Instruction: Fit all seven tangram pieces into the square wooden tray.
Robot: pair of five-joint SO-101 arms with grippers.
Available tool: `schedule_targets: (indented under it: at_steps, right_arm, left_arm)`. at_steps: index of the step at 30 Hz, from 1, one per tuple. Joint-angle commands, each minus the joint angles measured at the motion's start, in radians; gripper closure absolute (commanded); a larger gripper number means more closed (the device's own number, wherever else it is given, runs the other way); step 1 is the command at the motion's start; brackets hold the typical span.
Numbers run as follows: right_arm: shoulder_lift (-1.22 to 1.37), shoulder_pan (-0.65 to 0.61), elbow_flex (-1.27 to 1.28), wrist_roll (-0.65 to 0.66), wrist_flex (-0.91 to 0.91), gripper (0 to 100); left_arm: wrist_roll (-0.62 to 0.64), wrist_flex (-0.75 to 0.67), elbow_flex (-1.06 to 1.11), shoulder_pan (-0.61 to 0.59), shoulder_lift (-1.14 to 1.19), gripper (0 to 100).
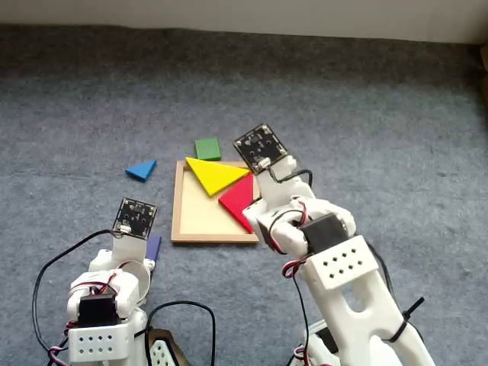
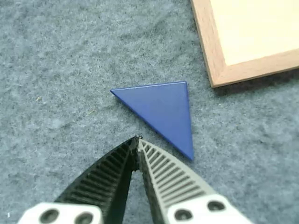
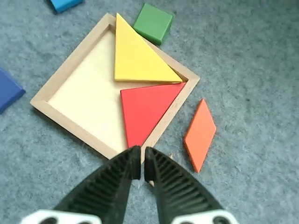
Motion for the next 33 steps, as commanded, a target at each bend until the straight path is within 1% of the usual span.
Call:
schedule_targets:
  at_steps: [1, 7, 11, 33]
  right_arm:
    - [-0.038, 0.015, 0.012, -0.012, -0.051, 97.2]
    - [-0.038, 0.016, 0.094, -0.017, -0.15, 97.2]
    - [-0.038, 0.033, 0.125, -0.107, -0.203, 97.2]
    - [-0.036, 0.039, 0.139, -0.12, -0.209, 97.2]
  left_arm:
    - [0.003, 0.005, 0.019, -0.004, -0.025, 99]
    - [0.003, 0.005, 0.019, -0.004, -0.025, 99]
    - [0.003, 0.005, 0.019, -0.004, -0.025, 99]
    - [0.003, 0.005, 0.019, -0.004, -0.025, 99]
